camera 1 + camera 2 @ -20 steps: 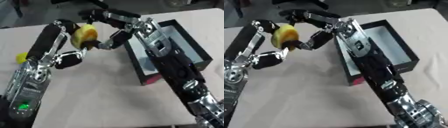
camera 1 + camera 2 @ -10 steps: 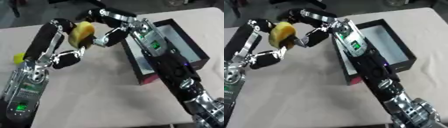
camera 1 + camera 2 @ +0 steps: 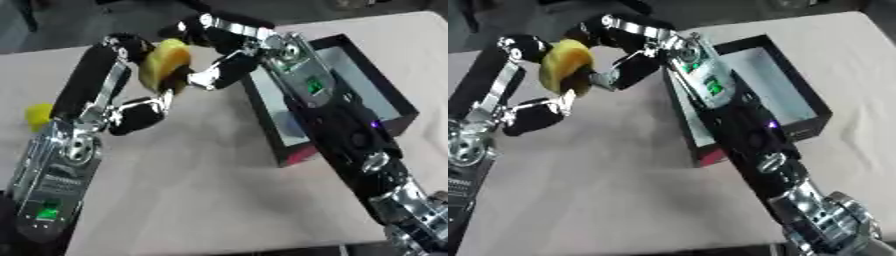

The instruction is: Pick up the objects with one hand, pass them to the other hand, and then place them into the box on the other side of the table.

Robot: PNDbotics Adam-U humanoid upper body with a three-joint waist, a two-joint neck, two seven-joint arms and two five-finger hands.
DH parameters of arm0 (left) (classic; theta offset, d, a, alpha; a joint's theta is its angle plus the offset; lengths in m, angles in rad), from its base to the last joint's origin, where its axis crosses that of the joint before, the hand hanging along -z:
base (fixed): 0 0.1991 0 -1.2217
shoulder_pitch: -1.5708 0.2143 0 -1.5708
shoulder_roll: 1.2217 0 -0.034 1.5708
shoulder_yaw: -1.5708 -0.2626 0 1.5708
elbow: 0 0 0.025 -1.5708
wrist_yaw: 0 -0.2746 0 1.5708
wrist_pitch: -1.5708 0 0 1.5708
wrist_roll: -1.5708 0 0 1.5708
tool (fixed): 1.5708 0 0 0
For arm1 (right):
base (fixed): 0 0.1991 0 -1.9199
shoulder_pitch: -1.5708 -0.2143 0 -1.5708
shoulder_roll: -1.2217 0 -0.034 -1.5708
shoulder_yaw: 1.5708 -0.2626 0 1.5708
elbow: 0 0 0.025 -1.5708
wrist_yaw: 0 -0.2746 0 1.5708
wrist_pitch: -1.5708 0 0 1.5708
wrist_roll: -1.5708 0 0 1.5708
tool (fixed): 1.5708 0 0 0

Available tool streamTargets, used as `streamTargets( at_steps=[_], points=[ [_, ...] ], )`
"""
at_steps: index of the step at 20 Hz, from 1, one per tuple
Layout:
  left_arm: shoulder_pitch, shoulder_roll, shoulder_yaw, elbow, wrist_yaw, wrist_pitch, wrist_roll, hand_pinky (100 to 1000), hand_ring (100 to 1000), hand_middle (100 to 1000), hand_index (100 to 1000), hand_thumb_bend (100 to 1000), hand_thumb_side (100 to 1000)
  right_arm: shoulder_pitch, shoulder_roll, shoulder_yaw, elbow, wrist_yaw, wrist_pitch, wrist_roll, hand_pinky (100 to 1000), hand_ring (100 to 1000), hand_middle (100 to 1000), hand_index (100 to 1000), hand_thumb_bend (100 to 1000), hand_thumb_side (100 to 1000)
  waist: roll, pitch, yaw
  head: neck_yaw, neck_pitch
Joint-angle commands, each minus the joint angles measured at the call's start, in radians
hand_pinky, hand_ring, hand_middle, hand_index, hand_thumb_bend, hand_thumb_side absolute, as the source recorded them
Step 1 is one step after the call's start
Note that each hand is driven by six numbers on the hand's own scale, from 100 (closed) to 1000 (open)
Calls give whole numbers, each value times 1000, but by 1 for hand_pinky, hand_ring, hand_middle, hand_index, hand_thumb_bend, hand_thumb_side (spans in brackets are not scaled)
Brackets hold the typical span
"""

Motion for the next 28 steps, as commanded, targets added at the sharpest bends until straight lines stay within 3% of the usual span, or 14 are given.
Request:
streamTargets(
  at_steps=[1,7,11,14,15,23,28],
  points=[
    [-16,-12,-5,-2,2,0,7,745,588,507,608,100,100,-18,-10,3,-37,-32,11,18,950,1000,393,570,134,100,-17,-35,3,-1,4],
    [-15,-14,-5,5,-2,9,19,744,590,515,616,108,100,-14,-15,-3,-35,-67,39,41,943,1000,349,561,128,126,-17,-34,0,3,-5],
    [-12,-14,-3,6,-10,24,30,747,601,535,640,199,100,-13,-17,-6,-38,-75,40,34,941,1000,314,555,133,129,-16,-35,-2,5,-6],
    [-10,-11,1,8,-21,46,45,757,633,577,691,355,220,-11,-20,-8,-38,-78,44,26,939,1000,275,555,127,163,-15,-35,-3,6,-4],
    [-9,-9,3,10,-27,59,51,772,666,607,731,429,298,-11,-21,-9,-38,-79,47,23,938,1000,261,556,125,168,-15,-35,-4,6,-4],
    [-5,-7,8,27,-49,154,66,792,736,677,801,585,507,-10,-26,-10,-51,-96,70,8,935,995,244,551,150,180,-13,-37,-6,6,-8],
    [-3,-4,14,36,-73,184,78,801,756,699,818,627,543,-8,-29,-11,-57,-103,79,1,933,991,240,551,162,181,-13,-38,-7,5,-11]
  ],
)
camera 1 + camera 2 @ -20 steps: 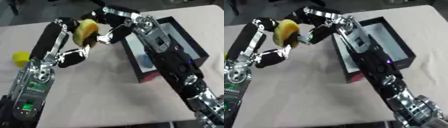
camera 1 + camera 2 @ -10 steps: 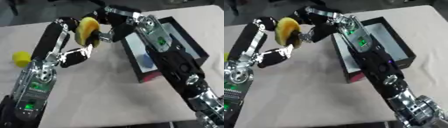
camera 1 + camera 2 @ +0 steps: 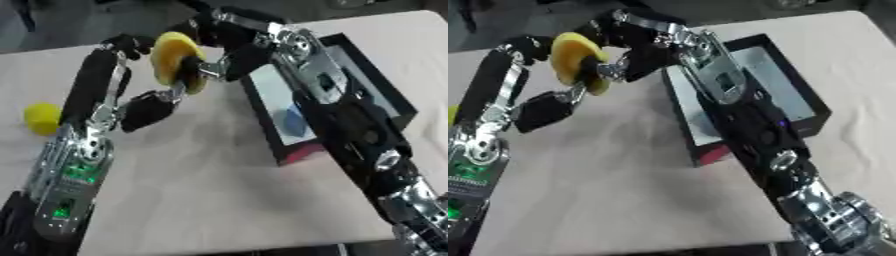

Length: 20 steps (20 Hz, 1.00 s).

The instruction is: Pick up the objects with one hand, pass them to the other hand, and then place them into the box on the other side of the table.

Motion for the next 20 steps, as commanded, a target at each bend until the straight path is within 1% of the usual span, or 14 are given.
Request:
streamTargets(
  at_steps=[1,3,7,8,14,20],
  points=[
    [-8,16,12,0,-18,19,6,801,757,701,819,637,549,-22,-10,-4,-33,-19,7,-5,933,991,239,551,164,180,-13,-38,1,0,-9],
    [-6,17,12,2,-21,20,5,801,761,705,822,661,562,-22,-12,-5,-37,-24,12,-8,932,989,238,550,166,179,-13,-37,1,-1,-9],
    [-2,29,10,-2,-10,5,-17,809,768,712,828,740,574,-22,-20,-12,-43,-33,22,-18,933,988,238,551,169,175,-12,-37,0,-2,-10],
    [0,34,9,-4,-6,-1,-27,811,771,715,830,767,563,-22,-22,-14,-44,-34,25,-20,932,988,237,550,170,174,-12,-37,0,-2,-10],
    [6,60,12,-21,5,-23,-80,814,777,724,836,841,489,-21,-36,-22,-49,-42,31,-33,932,988,237,550,172,169,-11,-38,-1,-9,-11],
    [13,97,19,-40,21,-31,-107,817,780,730,841,853,480,-17,-56,-37,-57,-53,42,-52,931,985,236,548,175,164,-10,-42,-7,-9,-6]
  ],
)
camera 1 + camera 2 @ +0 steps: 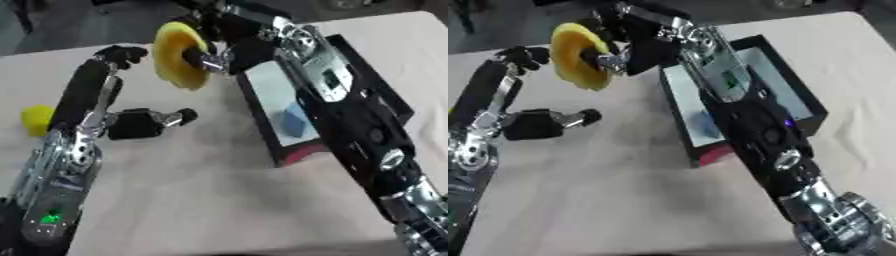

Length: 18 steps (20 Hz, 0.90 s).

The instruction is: Pick up the objects with one hand, pass them to the other hand, and then place them into the box on the other side of the table.

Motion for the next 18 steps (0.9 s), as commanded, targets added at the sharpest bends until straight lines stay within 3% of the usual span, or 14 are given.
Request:
streamTargets(
  at_steps=[1,5,12,18],
  points=[
    [-7,42,16,-31,17,-2,-9,817,780,730,841,853,480,-17,-32,-19,-24,-14,6,-15,931,985,236,548,175,164,-10,-42,-1,0,-3],
    [1,85,26,-46,30,1,-9,814,779,730,840,853,478,-8,-65,-35,-38,-31,13,-30,931,982,238,548,173,158,-10,-47,-8,-3,2],
    [14,195,59,-72,81,16,3,812,774,725,834,794,499,33,-181,-85,-69,-78,29,-70,936,987,246,562,167,158,-10,-53,-18,-14,13],
    [25,255,92,-91,137,39,39,810,768,722,824,757,512,69,-273,-120,-61,-85,20,-37,940,1000,253,581,167,183,-10,-53,-17,-23,31]
  ],
)
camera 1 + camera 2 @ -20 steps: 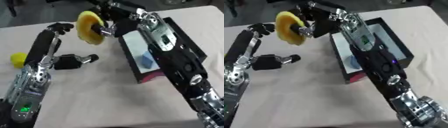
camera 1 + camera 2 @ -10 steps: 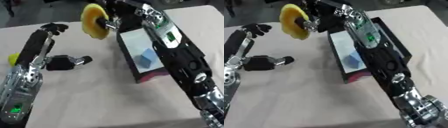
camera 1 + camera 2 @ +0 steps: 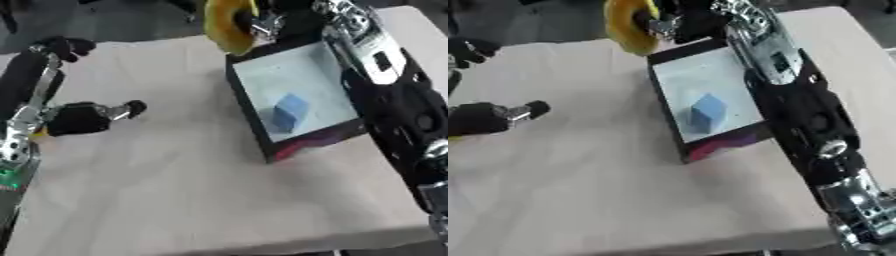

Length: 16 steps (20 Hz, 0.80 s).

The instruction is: Pick up the objects with one hand, pass them to the other hand, and then place them into the box on the other side of the table.

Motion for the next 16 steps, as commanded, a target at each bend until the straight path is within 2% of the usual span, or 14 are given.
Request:
streamTargets(
  at_steps=[1,5,9,16],
  points=[
    [-5,53,30,-29,28,11,24,810,767,722,823,754,512,-5,-68,-27,-7,-6,-10,21,940,1000,254,583,167,189,-9,-53,2,-5,12],
    [3,79,50,-38,59,27,53,807,762,719,820,744,520,13,-118,-51,21,2,-36,45,940,1000,256,589,167,200,-9,-50,4,-8,19],
    [11,100,64,-44,88,37,76,807,761,720,820,741,519,26,-154,-73,49,12,-62,41,939,1000,259,592,164,204,-9,-48,5,-29,22],
    [18,114,85,-53,113,52,110,807,758,718,816,742,519,50,-195,-89,108,66,-131,37,934,1000,273,609,153,223,-8,-45,8,-68,5]
  ],
)
